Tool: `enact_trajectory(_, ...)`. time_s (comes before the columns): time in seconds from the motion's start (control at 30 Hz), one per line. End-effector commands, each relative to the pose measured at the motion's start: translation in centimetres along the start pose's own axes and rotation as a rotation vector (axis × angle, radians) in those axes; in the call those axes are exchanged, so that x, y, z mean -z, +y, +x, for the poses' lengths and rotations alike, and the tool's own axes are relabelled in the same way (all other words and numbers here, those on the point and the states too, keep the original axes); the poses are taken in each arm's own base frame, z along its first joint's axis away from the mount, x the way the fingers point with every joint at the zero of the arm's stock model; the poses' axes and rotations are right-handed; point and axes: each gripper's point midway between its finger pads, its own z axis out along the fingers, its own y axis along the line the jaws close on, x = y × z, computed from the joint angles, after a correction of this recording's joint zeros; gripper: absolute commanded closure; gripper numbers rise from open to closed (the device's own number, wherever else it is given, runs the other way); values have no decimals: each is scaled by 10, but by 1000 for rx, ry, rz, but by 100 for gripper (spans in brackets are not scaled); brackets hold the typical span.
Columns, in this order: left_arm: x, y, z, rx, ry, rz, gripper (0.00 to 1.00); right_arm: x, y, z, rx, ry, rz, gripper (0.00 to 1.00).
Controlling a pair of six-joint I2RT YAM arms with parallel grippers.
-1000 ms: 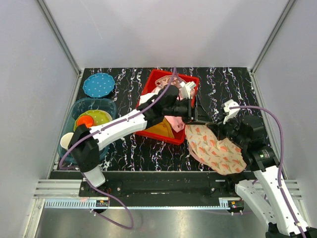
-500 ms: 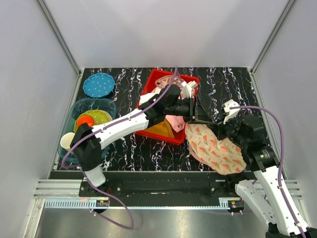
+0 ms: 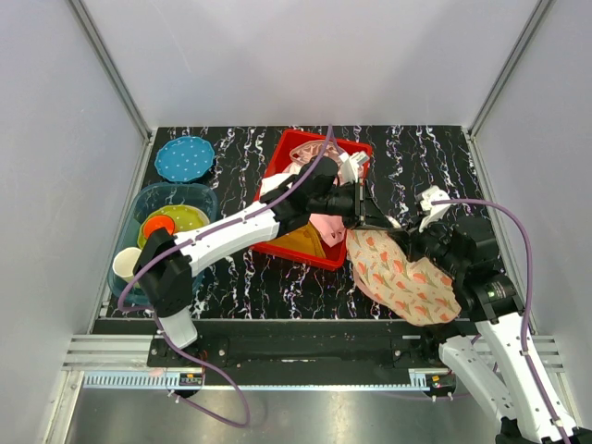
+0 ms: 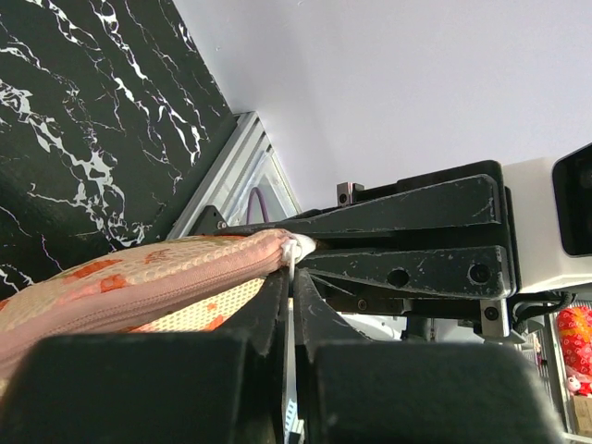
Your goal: Unzip the laundry bag and remove the bra
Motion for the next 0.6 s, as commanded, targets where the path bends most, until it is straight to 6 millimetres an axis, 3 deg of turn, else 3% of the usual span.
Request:
enact_trajectory(0.0,14,-27,-18,-58,-46,64,100,7,4,-10,23,-27,-15,100)
enact_trajectory(0.13,37,-21,-41,-78,-119,44,100,13,1,-8,38,-20,11,100)
enact_trajectory(0.3,67,4,-55,-90,-161,-42,100,30,-6,-16,70,-86,82,100)
enact_trajectory(0.5,91,23,-59,-121,-158,-71,100,52,-14,-31,61,-219,174,100)
enact_trajectory(0.57,87,26,-58,-130,-120,-68,100,50,-16,-24,56,-228,181,100)
